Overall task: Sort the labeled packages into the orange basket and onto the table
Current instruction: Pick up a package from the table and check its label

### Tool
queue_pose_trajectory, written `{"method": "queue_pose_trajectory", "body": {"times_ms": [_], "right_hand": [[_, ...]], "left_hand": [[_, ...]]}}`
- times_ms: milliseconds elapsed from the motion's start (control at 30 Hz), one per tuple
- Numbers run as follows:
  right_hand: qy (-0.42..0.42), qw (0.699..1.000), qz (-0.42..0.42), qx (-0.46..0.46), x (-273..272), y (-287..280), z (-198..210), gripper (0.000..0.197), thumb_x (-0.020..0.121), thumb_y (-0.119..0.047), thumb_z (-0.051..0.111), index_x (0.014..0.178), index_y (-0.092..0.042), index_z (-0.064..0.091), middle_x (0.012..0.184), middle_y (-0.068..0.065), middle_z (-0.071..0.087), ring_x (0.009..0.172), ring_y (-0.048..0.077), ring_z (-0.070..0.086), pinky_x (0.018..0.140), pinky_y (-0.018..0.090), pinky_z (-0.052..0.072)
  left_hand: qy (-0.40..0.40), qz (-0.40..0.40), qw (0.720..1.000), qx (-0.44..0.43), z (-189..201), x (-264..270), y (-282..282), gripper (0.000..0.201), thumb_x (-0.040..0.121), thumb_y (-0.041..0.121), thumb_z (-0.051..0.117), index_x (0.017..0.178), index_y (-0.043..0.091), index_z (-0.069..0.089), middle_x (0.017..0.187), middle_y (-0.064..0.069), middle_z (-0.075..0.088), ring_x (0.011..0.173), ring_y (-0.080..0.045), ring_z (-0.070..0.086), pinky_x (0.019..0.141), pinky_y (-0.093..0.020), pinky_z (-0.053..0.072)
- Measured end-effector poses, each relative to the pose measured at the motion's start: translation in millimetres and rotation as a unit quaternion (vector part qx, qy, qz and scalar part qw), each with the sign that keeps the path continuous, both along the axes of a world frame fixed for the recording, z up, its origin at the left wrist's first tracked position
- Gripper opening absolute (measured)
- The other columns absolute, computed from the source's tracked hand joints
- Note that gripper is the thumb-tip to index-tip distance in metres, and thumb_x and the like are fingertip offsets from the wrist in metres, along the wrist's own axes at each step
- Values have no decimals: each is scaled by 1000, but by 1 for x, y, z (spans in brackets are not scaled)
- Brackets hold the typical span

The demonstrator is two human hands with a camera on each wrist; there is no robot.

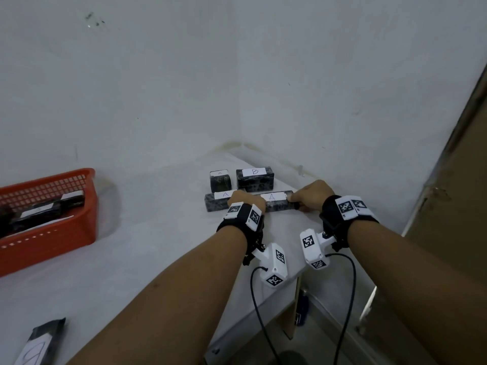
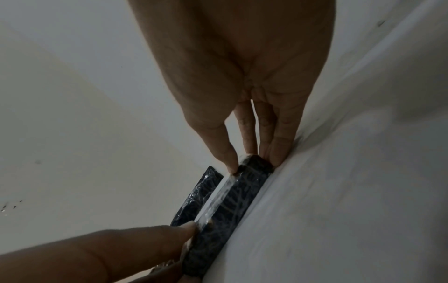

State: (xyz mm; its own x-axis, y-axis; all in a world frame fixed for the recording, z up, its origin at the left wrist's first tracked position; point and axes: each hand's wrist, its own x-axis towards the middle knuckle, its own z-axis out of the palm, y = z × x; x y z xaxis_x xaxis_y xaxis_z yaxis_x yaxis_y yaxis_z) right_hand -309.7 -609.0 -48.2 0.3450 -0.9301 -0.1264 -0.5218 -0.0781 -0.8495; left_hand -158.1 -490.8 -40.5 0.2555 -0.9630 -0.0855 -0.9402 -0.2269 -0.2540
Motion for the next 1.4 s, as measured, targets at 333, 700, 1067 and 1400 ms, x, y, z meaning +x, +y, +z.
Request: {"method": "queue_pose_trajectory", "body": {"times_ms": [333, 700, 1067, 1400], "right_hand": [[27, 995, -19, -93, -10, 29, 27, 11, 82, -18, 82, 83, -12, 72, 95, 10, 71, 97, 31, 71, 90, 45, 60], [32, 954, 236, -181, 52, 179, 58, 69, 84, -40, 80, 145, -24, 51, 130, -2, 62, 116, 18, 61, 94, 29, 47], [74, 855, 486, -167, 123, 352, 34, 104, 80, -50, 84, 162, -25, 26, 168, -5, 29, 152, 15, 30, 117, 28, 28], [142, 803, 550, -179, 156, 393, 19, 104, 74, -24, 91, 159, -20, 31, 165, -2, 33, 149, 17, 36, 106, 18, 26]], "left_hand": [[312, 146, 927, -145, 17, 2, 20, 17, 90, 13, 66, 108, 13, 65, 78, -2, 60, 76, -24, 60, 77, -36, 59], [352, 199, 896, -185, 84, 42, 200, 43, 90, 38, 74, 128, 17, 73, 130, -3, 72, 122, -21, 64, 100, -29, 48], [225, 297, 927, -50, 63, 87, 403, 89, 88, 57, 72, 159, 18, 37, 165, -1, 38, 150, -20, 37, 117, -31, 31], [247, 296, 921, -52, 26, 88, 436, 51, 81, 57, 77, 106, 13, 75, 96, -7, 74, 88, -22, 67, 74, -33, 51]]}}
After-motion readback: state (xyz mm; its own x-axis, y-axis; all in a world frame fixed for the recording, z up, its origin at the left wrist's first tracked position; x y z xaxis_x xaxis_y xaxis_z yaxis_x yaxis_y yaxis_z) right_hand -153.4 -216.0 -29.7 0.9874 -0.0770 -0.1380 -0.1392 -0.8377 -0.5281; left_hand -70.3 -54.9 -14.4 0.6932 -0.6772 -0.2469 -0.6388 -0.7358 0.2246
